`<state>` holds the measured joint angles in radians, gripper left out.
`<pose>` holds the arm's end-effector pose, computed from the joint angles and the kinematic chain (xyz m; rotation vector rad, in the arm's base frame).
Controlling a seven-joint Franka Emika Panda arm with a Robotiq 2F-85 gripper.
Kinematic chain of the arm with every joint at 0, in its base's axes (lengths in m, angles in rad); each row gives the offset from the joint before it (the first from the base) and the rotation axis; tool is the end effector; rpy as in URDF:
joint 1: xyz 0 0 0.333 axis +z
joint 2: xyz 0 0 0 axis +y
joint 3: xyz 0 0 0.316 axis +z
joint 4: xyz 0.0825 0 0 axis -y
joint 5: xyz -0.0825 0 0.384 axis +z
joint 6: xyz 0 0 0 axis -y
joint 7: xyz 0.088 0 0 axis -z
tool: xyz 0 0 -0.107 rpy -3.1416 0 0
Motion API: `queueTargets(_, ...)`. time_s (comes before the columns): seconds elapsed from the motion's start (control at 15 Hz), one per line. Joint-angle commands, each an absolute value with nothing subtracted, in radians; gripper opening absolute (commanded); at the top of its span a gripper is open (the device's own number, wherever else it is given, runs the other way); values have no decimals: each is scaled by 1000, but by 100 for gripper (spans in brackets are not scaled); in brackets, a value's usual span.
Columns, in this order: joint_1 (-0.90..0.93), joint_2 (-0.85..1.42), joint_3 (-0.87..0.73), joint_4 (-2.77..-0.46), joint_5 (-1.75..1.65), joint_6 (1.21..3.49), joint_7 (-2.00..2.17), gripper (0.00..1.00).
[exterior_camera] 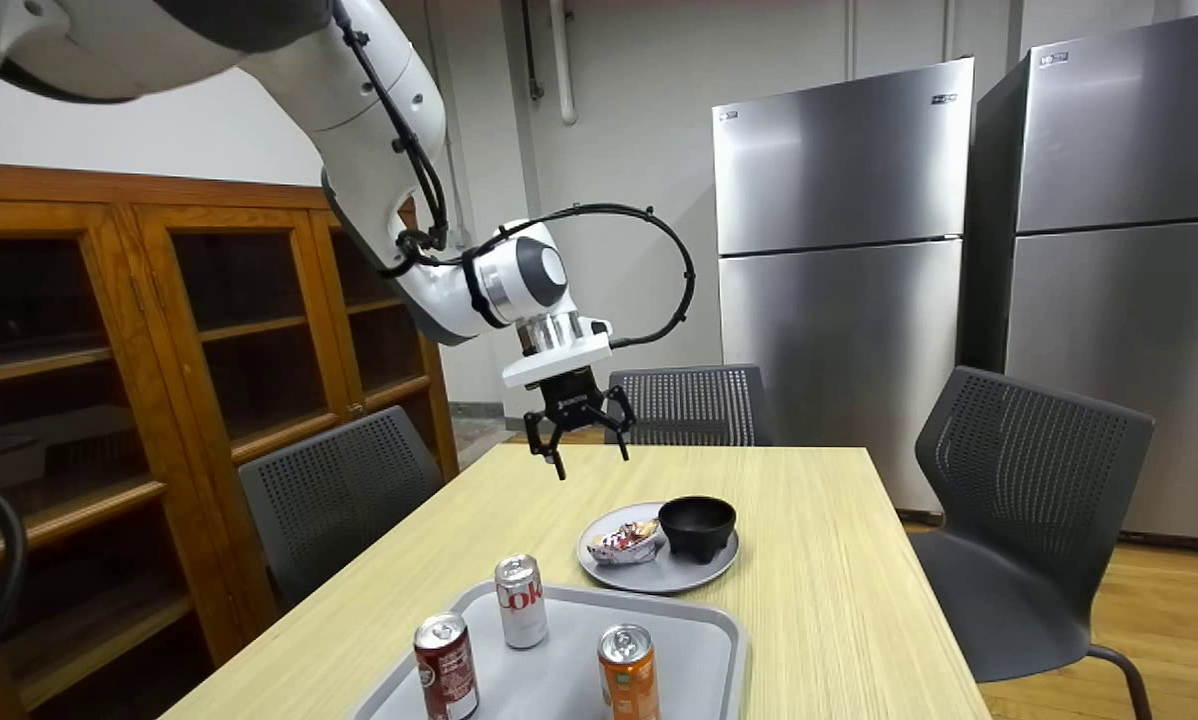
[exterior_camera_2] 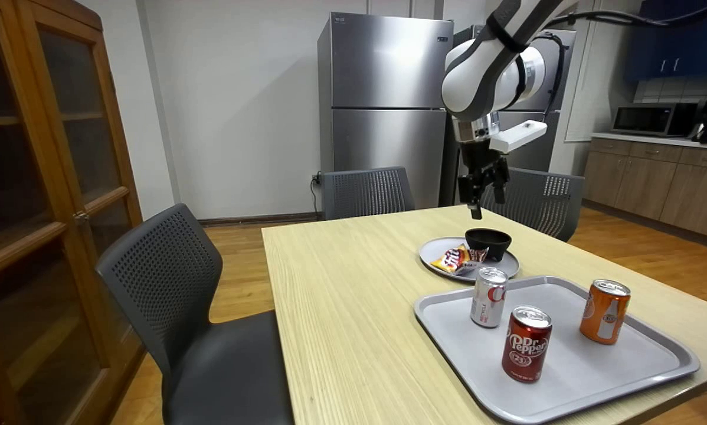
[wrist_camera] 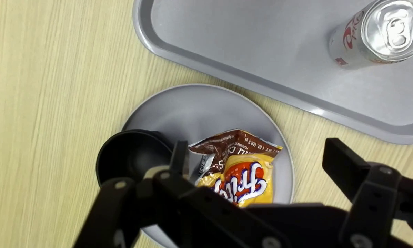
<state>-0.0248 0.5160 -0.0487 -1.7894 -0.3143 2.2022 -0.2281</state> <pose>0.6433 -0.0558 0.2573 2.8387 0.5159 -0.2067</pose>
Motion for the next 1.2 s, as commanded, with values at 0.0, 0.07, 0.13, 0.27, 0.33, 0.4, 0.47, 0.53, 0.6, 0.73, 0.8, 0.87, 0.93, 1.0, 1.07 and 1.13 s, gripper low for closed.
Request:
queueTargets(0.0,-12,610,-52,-1672,-317,2154,-205,100)
queueTargets(0.07,-9,631,-54,-1652,-319,2152,-199,100)
queueTargets(0.13,-8,655,-54,-1627,-316,2143,-198,100)
queueTargets(0.27,-8,695,-54,-1585,-312,2128,-197,100)
queueTargets(0.33,-7,714,-54,-1565,-310,2120,-197,100)
queueTargets(0.4,-6,734,-55,-1542,-309,2112,-195,100)
queueTargets(0.47,-5,752,-55,-1521,-307,2104,-194,100)
queueTargets(0.53,-6,772,-55,-1499,-304,2092,-191,100)
queueTargets(0.6,-6,790,-55,-1477,-301,2079,-190,100)
queueTargets(0.73,-7,828,-55,-1432,-295,2056,-182,100)
queueTargets(0.8,-7,845,-55,-1411,-291,2041,-180,100)
queueTargets(0.87,-8,861,-55,-1391,-287,2029,-178,100)
queueTargets(0.93,-9,878,-54,-1368,-281,2015,-176,100)
queueTargets(1.0,-11,894,-54,-1347,-274,2001,-174,100)
queueTargets(1.07,-12,910,-54,-1325,-269,1987,-172,100)
queueTargets(1.13,-12,925,-54,-1305,-265,1978,-171,100)
